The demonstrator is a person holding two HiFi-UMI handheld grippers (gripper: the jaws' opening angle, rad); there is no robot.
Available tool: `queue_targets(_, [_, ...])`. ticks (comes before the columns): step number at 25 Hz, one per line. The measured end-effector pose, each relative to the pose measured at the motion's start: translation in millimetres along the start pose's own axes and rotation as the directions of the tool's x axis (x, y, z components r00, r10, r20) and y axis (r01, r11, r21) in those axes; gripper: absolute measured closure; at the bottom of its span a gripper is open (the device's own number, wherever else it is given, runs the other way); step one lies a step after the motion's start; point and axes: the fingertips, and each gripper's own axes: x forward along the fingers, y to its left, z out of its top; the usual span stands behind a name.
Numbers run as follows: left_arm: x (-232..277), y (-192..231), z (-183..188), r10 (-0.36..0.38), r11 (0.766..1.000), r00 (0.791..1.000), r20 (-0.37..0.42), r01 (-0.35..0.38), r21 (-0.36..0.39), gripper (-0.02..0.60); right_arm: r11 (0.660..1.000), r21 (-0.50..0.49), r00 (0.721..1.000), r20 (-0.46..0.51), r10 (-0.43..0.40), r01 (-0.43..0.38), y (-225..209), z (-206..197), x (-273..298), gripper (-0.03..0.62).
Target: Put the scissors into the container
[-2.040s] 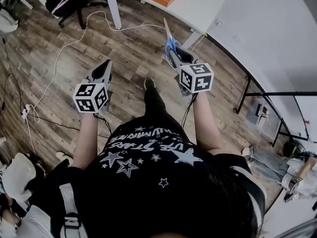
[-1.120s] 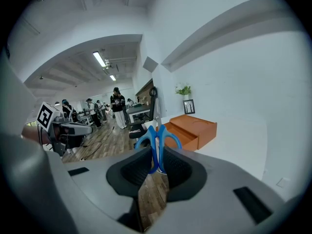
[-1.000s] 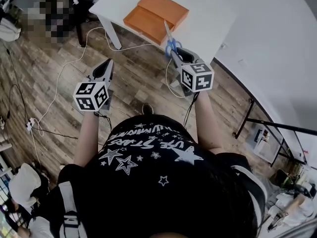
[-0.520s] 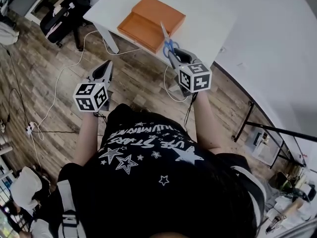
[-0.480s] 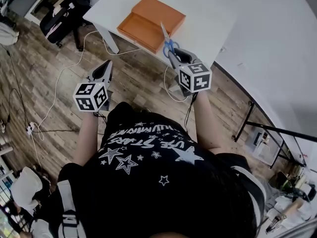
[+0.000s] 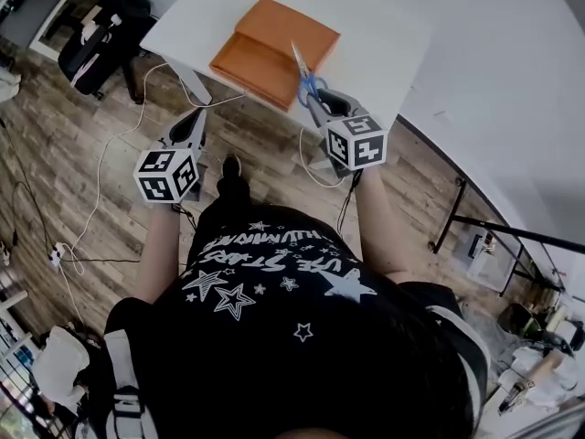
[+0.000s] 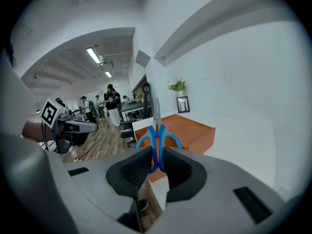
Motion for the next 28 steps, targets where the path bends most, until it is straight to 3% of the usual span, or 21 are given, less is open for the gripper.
queue_targets(8, [36.5,54.8,21.8,-0.029,1.000,1.000,-0.007,0.029,-0.005,0.563,0.997,-0.077,0.998,-0.061,-0.005,0.001,11.1,16.7,64.9,0.496])
queue_targets(15, [71.2,88.7,36.5,-0.064,0.998,0.998,-0.027,0.064,-0.010,0.563,0.982,-0.190,0.984,-0.177,-0.020,-0.014,12.4,13.1,109.2,0.496])
queue_targets(21, [96.3,111.3,51.6,-0.096,0.995,0.995,-0.041,0.096,-0.015,0.563,0.929,-0.367,0.946,-0.316,-0.076,-0.048,10.6,5.4,140.2,0.496])
queue_targets(28, [126.9,140.1,66.1,-0.130,0.991,0.990,-0.054,0.129,-0.023,0.563,0.921,-0.383,0.898,-0.427,-0.108,-0.072,3.8,3.4,174.1,0.496])
